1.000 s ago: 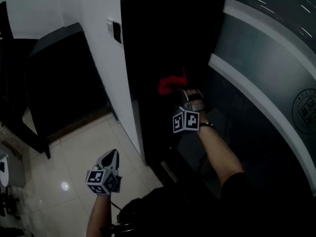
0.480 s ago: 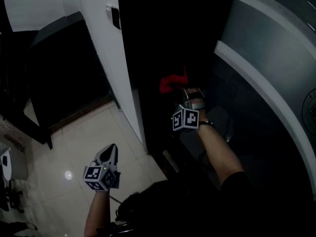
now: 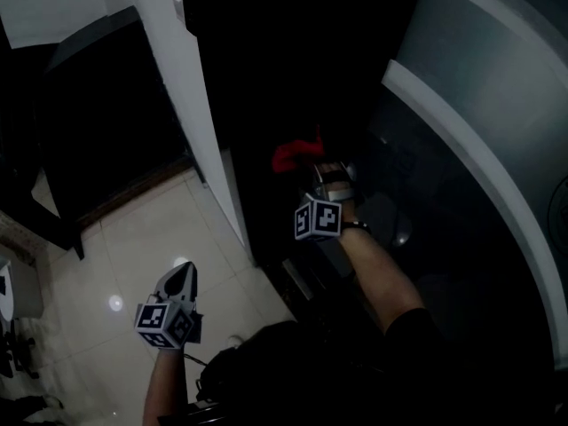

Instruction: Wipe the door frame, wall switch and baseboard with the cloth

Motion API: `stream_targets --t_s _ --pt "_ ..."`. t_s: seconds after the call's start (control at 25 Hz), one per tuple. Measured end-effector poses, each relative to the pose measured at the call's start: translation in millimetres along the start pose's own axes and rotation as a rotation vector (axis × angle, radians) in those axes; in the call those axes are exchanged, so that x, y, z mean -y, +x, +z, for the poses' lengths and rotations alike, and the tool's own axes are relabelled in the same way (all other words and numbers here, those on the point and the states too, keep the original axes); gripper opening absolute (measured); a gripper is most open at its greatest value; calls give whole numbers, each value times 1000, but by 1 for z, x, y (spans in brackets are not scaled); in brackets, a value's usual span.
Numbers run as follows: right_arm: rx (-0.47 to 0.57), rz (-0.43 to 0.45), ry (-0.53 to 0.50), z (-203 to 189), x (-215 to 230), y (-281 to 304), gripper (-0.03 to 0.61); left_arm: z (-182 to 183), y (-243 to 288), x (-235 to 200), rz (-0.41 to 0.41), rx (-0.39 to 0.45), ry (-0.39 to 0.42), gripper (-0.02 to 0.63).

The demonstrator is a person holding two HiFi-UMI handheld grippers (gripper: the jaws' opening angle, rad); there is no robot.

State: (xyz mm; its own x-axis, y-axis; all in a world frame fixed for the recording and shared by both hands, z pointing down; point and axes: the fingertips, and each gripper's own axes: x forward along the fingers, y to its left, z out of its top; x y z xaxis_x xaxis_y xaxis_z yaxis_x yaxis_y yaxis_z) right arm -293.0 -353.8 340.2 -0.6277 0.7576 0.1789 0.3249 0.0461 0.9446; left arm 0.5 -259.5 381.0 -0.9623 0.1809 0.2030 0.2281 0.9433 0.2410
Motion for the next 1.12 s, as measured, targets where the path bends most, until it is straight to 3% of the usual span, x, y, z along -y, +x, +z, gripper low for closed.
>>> stream_targets --t_s 0.44,0.68,1.0,1.12 --pt "-37 87 -14 -16 -40 10 63 -5 0 -6 28 -7 -17 0" --pt "-55 114 -76 -24 -54 17 63 -7 -3 -6 24 -15 -3 0" --pt "-127 205 -21 -41 -81 17 64 0 1 -2 25 -15 36 0" --pt "-131 219 45 -37 -85 9 63 4 -3 -5 33 -8 38 0"
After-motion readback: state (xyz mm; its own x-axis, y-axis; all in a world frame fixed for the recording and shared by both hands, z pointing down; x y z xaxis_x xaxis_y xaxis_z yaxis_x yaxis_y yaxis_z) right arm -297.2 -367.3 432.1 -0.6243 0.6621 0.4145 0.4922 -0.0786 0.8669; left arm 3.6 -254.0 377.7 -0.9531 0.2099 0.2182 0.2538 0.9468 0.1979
